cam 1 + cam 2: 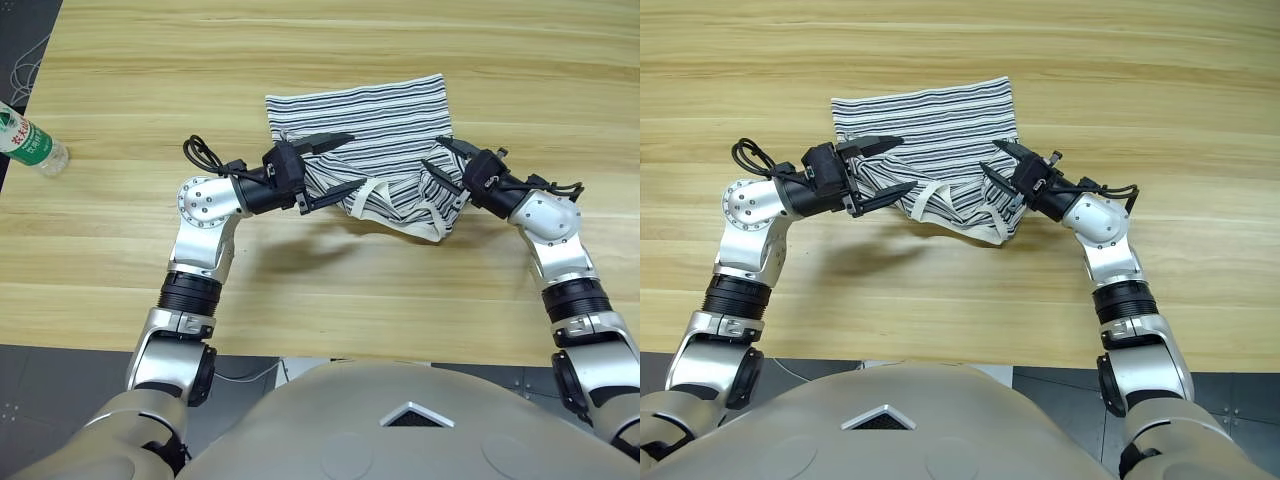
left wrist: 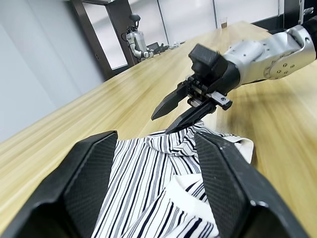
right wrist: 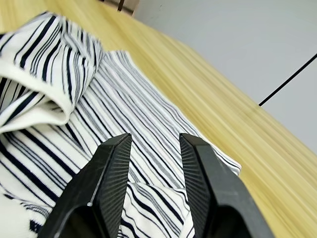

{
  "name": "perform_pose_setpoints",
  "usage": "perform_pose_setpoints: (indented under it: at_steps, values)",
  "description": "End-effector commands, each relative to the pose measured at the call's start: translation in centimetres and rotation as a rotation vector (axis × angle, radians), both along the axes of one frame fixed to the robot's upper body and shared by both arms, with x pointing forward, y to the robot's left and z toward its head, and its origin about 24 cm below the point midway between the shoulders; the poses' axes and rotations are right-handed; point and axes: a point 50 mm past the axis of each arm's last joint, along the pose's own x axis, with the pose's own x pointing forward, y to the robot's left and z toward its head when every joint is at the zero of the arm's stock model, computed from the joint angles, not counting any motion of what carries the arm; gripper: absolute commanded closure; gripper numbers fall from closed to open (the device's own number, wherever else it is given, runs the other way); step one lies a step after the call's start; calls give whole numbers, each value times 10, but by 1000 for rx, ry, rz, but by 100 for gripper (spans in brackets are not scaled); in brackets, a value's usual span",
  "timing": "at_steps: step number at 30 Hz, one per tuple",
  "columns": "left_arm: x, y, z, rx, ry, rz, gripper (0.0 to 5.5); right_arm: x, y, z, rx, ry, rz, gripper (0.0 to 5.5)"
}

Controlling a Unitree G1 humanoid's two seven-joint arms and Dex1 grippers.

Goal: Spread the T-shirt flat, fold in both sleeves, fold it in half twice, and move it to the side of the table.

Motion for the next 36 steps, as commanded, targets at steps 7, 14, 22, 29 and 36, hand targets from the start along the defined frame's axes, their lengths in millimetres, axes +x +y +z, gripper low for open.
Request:
perform_pose_setpoints:
  at_steps: [7, 14, 22, 29, 36]
  values:
    - [9, 21, -5, 171, -54, 76, 259, 1, -27, 36, 96, -1, 77, 371]
    - [16, 29, 10, 174, -93, 80, 259, 4, -41, 44, -170, 7, 204, 371]
    - [2, 57, 10, 290, 87, -73, 259, -16, -67, 34, -567, 113, 389, 371]
    - [13, 58, 4, 440, 97, -112, 259, -15, -67, 37, -648, 151, 443, 371]
    - [32, 50, 18, 474, -53, -57, 259, -13, -64, 35, -737, 154, 481, 371]
